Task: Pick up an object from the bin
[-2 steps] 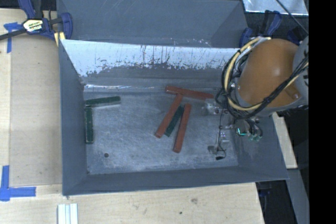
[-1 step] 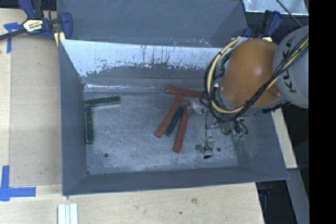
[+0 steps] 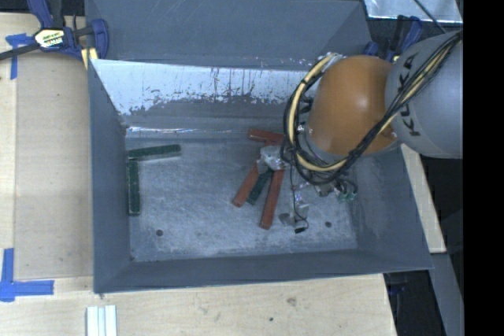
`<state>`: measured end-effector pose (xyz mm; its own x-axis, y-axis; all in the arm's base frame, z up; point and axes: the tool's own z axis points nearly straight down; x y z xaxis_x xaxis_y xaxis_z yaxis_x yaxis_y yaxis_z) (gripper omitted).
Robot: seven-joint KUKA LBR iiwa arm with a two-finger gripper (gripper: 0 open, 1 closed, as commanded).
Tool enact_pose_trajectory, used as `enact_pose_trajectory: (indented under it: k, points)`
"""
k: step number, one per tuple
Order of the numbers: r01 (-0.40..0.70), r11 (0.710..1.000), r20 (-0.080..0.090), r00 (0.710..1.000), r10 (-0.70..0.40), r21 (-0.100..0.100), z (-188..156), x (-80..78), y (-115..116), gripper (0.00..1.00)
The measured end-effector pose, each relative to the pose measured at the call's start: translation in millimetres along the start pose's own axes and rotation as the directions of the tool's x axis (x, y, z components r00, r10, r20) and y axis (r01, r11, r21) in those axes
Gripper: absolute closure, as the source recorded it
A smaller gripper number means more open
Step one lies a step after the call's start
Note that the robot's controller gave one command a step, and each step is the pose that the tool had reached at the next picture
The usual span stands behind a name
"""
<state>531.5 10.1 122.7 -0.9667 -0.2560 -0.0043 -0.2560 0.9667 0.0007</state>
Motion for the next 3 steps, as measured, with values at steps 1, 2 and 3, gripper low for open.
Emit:
enact_pose_trajectory:
  k: [1, 2, 3]
  points:
    - [0.227, 0.974, -0.005, 0.974, -0.227, -0.002, 49, -27.8, 26, 1.00]
    - [0.227, 0.974, -0.005, 0.974, -0.227, -0.002, 49, -27.8, 26, 1.00]
    - [0.217, 0.976, 0.000, 0.976, -0.217, 0.001, -91, -32.8, 17, 1.00]
